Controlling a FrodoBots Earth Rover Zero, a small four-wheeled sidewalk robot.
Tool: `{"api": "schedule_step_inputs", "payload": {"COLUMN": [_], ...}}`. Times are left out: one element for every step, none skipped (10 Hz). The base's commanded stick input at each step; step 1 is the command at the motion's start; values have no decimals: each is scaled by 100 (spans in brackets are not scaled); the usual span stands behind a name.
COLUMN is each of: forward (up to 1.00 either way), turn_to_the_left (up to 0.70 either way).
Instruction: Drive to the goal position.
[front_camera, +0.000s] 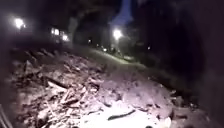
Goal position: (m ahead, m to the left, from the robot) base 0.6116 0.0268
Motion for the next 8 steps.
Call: {"api": "schedule_step_inputs", "payload": {"forward": [70, 70, 70, 51, 31, 11, 0, 0], "turn_to_the_left": [-19, -10, 0, 0, 0, 0, 0, 0]}}
